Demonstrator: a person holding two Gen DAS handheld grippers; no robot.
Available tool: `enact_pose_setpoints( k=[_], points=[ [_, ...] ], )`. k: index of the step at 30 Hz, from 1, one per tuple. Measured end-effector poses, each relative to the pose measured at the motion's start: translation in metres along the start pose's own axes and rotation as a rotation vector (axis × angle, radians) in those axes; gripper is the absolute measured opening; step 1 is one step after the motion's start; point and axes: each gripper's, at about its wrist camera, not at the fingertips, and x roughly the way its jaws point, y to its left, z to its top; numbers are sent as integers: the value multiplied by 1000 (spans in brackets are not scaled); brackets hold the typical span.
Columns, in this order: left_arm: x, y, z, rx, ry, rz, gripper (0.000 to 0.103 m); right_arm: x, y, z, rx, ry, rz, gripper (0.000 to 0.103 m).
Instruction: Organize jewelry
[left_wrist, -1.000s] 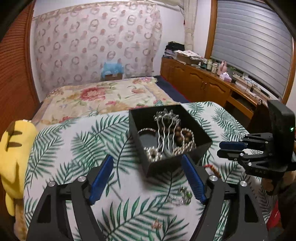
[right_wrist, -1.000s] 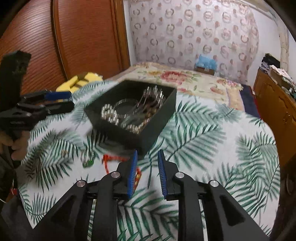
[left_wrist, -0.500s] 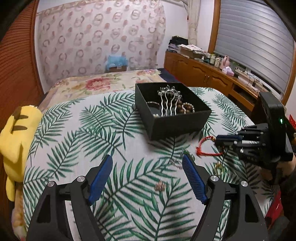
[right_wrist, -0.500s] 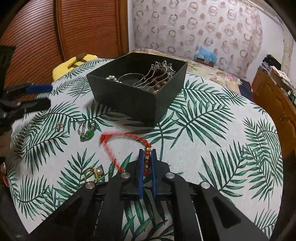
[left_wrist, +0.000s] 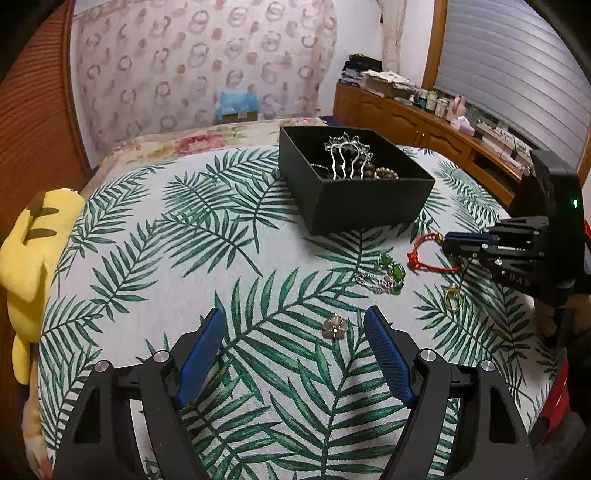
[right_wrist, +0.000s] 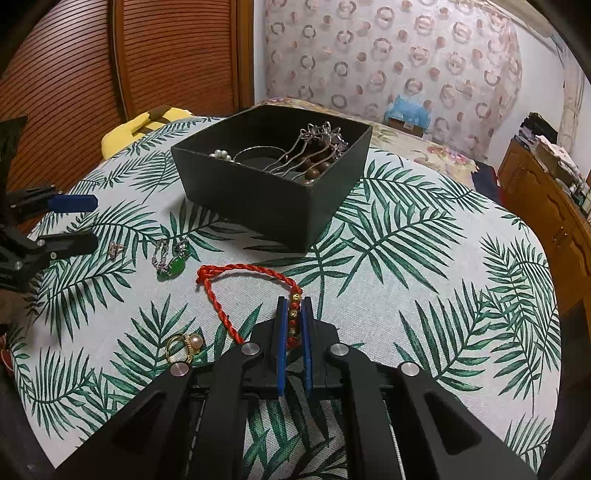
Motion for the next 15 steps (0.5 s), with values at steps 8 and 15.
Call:
enact_pose_setpoints(
  k=[8,15],
  points=[
    [4,-7,-7,15,22,5,74,1,1,0,-7,-1,-10,8],
    [7,-9,-9,21,35,-11,55,1,1,0,-1,-1,-3,8]
  ],
)
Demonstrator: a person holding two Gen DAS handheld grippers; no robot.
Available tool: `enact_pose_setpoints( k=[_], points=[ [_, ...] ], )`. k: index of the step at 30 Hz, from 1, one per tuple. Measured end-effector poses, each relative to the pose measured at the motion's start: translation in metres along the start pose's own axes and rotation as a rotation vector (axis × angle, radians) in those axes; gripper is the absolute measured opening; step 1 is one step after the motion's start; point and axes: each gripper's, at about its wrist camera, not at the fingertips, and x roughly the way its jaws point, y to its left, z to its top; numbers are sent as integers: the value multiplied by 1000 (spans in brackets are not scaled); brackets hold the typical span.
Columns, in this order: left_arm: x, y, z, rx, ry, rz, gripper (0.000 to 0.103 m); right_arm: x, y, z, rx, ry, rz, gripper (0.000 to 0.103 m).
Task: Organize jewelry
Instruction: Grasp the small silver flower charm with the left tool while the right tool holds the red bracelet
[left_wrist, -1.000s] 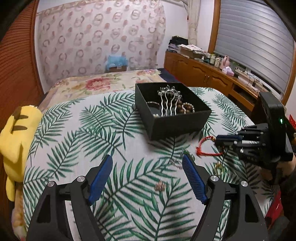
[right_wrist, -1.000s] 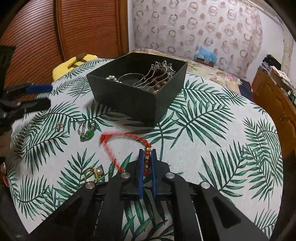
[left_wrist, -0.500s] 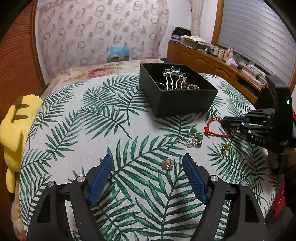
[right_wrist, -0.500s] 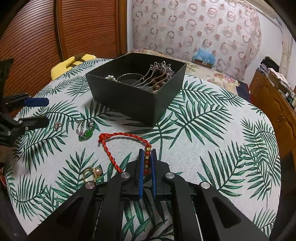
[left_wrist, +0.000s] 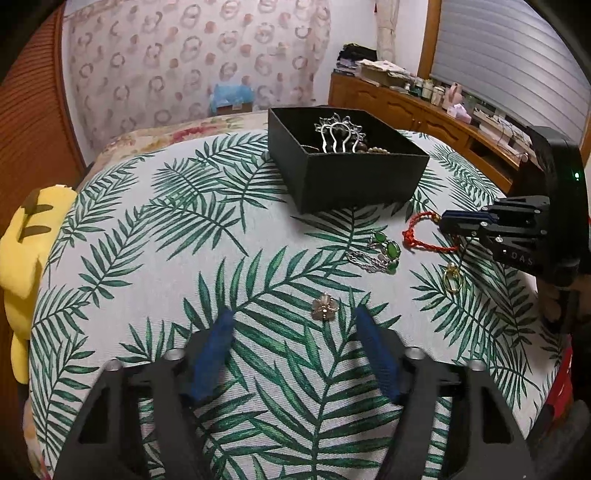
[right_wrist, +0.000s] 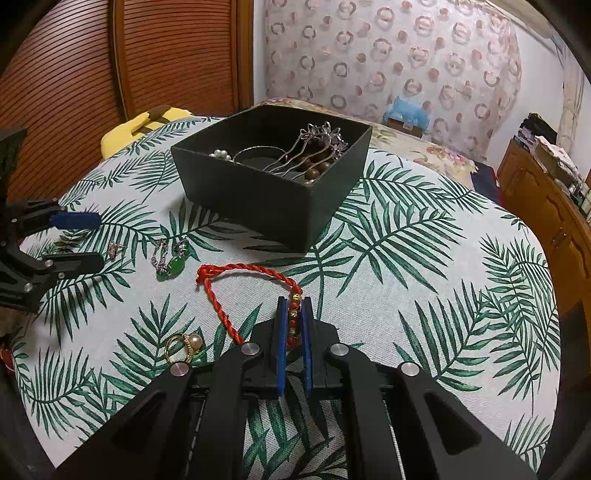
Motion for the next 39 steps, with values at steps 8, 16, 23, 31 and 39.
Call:
enact_pose_setpoints(
  k=[8,16,23,31,39],
  points=[
    [3,-11,2,35,6,-16,34,0,0,0,-1,0,-1,8],
    [7,-17,5,62,-2,-3,31,0,0,0,0,0,-1,8],
    [5,-15,4,43,-16,-13,14,0,-1,0,0,0,1,8],
    [-2,-8,9,19,-44,-16,14,-12,-4,1,29,-41,10,8],
    [-11,-11,23,26,-84,-17,14,-47,6,23,-13,-130,4,8]
  ],
)
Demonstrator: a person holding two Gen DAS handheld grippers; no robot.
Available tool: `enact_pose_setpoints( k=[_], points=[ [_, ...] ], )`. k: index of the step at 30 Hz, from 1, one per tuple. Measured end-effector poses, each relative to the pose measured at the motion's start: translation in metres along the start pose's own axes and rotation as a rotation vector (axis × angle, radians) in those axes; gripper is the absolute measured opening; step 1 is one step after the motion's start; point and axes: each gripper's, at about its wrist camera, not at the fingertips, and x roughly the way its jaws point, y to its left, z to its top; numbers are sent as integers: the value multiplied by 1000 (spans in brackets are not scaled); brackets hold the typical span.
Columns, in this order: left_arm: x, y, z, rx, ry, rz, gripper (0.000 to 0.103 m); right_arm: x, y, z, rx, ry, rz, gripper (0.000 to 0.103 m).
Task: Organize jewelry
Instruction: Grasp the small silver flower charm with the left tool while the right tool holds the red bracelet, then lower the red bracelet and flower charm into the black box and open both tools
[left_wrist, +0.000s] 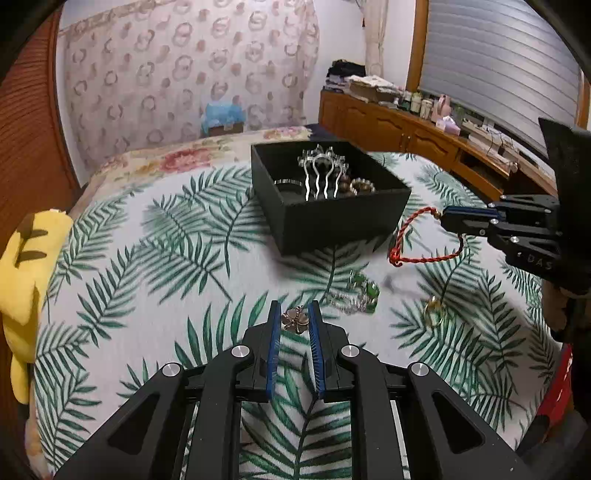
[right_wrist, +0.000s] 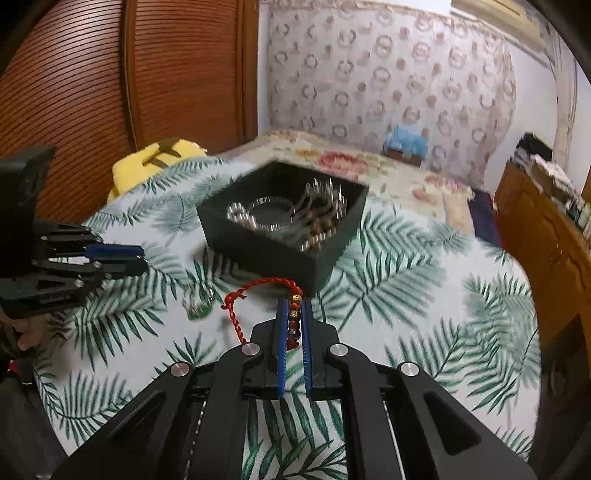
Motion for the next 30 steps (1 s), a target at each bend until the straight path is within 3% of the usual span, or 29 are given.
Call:
enact_pose_setpoints(
  k=[8,14,30],
  points=[
    [-8,0,20,2,-49,-2,14,-13,2,35,-41,-66,-22,8],
    [-8,5,31,-3,-75,-4,14,1,-4,56,-36,-103,-46,8],
    [1,11,52,1,-78,10,14,55,-16,71,27,-64,29,9]
  ],
)
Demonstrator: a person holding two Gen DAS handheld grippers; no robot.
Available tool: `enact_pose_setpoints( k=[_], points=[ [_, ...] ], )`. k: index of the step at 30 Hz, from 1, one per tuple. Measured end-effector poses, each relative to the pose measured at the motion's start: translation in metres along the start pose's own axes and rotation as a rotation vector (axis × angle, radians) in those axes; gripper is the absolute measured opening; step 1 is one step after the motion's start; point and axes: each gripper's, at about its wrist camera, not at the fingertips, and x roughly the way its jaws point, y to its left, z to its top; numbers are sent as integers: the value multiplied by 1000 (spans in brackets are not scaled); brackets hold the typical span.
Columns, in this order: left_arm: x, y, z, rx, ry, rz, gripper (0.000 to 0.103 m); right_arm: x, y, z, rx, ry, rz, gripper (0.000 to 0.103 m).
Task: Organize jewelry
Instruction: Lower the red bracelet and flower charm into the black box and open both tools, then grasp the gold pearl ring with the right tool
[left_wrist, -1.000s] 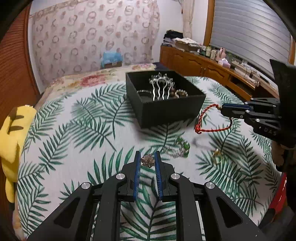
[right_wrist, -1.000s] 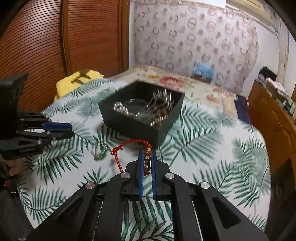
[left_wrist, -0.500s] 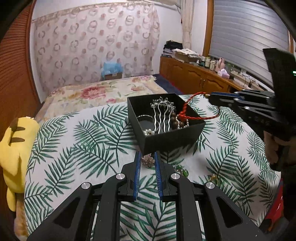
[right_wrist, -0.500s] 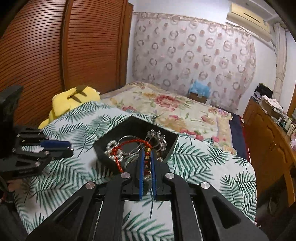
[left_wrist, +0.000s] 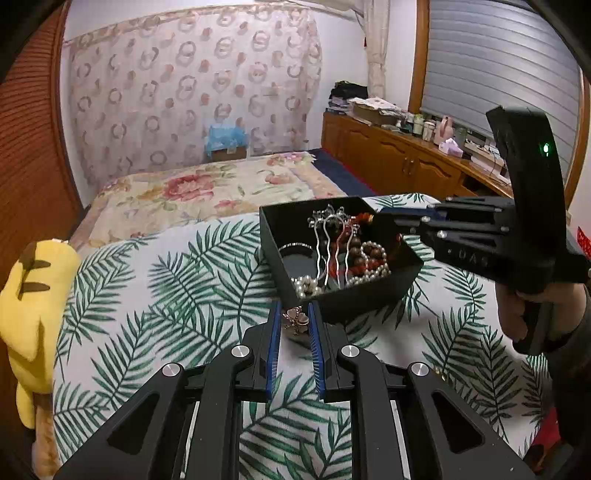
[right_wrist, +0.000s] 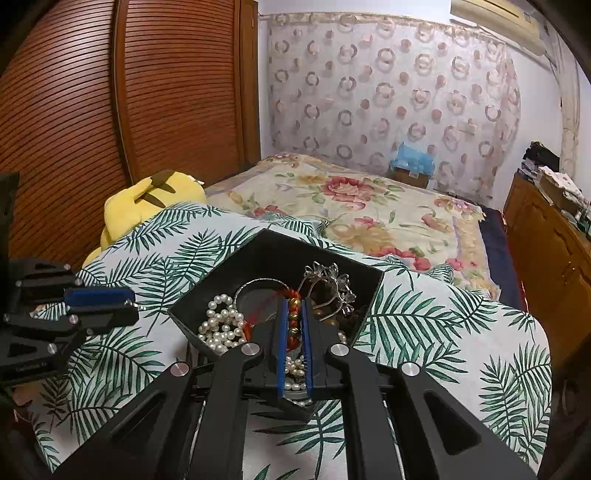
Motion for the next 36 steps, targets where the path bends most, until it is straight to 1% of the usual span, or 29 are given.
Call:
enact_pose_setpoints(
  k=[3,5,13,18,28,29,31,32,36],
  points=[
    [1,-1,6,7,-4,2,14,-2,0,-1,3,-1,3,11],
    [2,-3,10,14,-8,4,14,-3,-1,-3,7,-3,3,20],
    [11,-13,30,39,-18,4,14,-19,-9,-13,36,-22,-7,20],
    [28,-20,36,50,-4,6,14,-35,-16,-27,56,-29,-8,20],
    [49,-29,48,61,9,11,14,-58,-14,-48,71,-44,5,20],
    [50,-29,48,61,9,11,15,-59,-13,-50,73,-46,5,20],
    [51,-29,49,52,10,15,35,-60,-12,-53,73,-47,7,20],
    [51,-29,49,47,5,18,48,-60,-11,-54,72,-45,9,20],
    [46,-28,45,39,5,18,51,-62,-5,-61,69,-41,24,20]
  ],
)
